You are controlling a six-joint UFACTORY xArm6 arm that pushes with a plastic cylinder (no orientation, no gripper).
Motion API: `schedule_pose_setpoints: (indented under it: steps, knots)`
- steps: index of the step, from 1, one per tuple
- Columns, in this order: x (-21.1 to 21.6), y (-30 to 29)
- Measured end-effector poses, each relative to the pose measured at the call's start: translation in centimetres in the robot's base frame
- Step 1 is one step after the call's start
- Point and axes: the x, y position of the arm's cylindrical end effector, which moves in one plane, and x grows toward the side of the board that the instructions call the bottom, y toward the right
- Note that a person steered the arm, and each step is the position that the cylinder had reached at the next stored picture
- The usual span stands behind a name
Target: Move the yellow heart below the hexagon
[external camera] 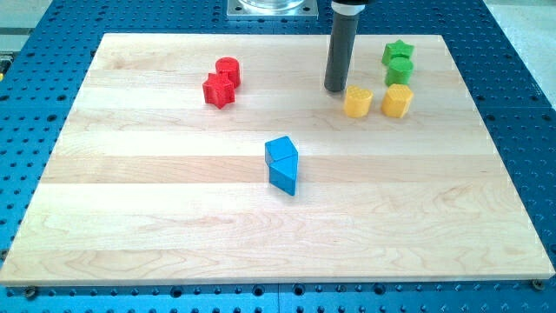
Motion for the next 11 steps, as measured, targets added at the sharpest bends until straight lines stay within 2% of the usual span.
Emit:
schedule_pose_setpoints:
  steps: [2, 3, 4, 5, 6, 7, 8, 10, 11]
  knots:
    - [1.5, 2.5]
    - [5.0, 2.5]
    - [7.6, 1.7]
    - [6.7, 0.5]
    - [7.3, -3.6]
    - [10.8, -4.2]
    - [11.6, -3.2]
    - [10.3, 5.1]
    - [10.3, 5.1]
